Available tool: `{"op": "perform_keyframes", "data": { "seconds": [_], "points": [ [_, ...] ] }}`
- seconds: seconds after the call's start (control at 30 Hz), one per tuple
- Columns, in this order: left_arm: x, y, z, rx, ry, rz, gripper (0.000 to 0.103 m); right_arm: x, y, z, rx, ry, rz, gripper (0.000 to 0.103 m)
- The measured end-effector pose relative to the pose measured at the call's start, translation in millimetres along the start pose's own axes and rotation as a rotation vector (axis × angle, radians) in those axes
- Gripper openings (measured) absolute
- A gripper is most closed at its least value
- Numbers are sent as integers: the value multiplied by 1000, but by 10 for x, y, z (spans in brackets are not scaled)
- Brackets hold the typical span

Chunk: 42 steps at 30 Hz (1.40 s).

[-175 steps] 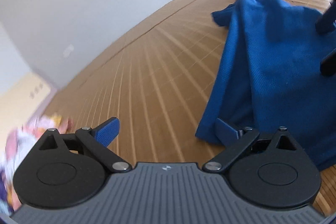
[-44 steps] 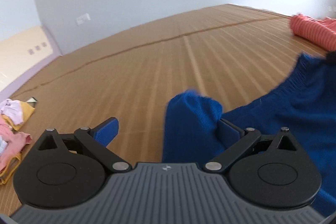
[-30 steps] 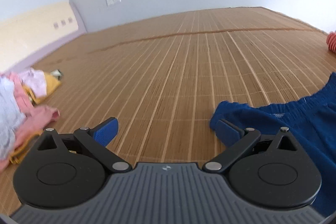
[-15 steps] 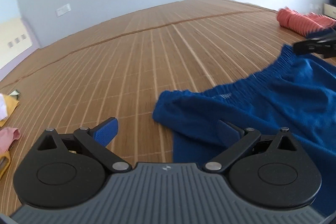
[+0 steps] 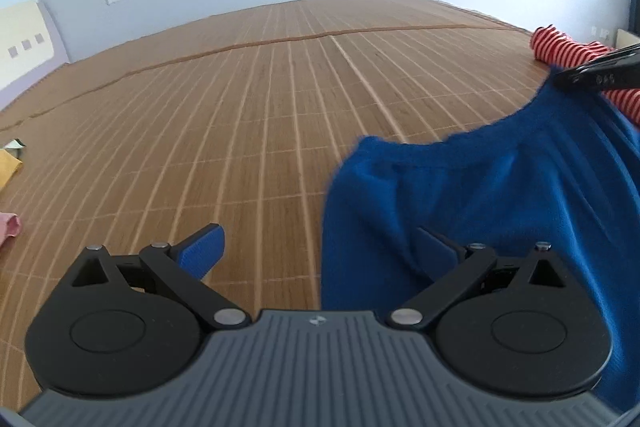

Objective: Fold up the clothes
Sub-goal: 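Lay the blue shorts flat on the mat and open both grippers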

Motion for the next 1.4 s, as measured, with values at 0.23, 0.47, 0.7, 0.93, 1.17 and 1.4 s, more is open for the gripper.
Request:
{"op": "perform_keyframes", "data": {
  "seconds": [0.23, 0.47, 0.7, 0.93, 1.17, 1.4],
  "points": [
    [9, 3, 33, 23, -15, -12, 102, -208, -53, -77, -122, 37, 9, 41],
    [53, -10, -3, 40, 6, -31, 102, -395, -679, -68, -101, 24, 25, 63],
    [129, -158, -8, 28, 8, -47, 102, -816, -1281, 150, 83, 125, 136, 67],
    [101, -971, -48, -74, 20, -148, 102, -1128, -2133, 650, 203, 60, 23, 80],
    [-2, -1668, 128, -51, 29, -68, 102, -1072, -2647, 635, 280, 91, -98, 81],
    [-452, -1874, 113, -139, 6, 83, 102, -1363, -2699, 1002, 275, -2, -40, 81]
  ]
}}
Point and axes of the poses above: each gripper's, at about its wrist camera, not at the fingertips, and y roughly the way its jaws point, z to its left, x to its top, the point moved 1 cm from there along y, roughly the way its jaws point, and after that the axes turned 10 degrees about -y, right-handed, at the moved point
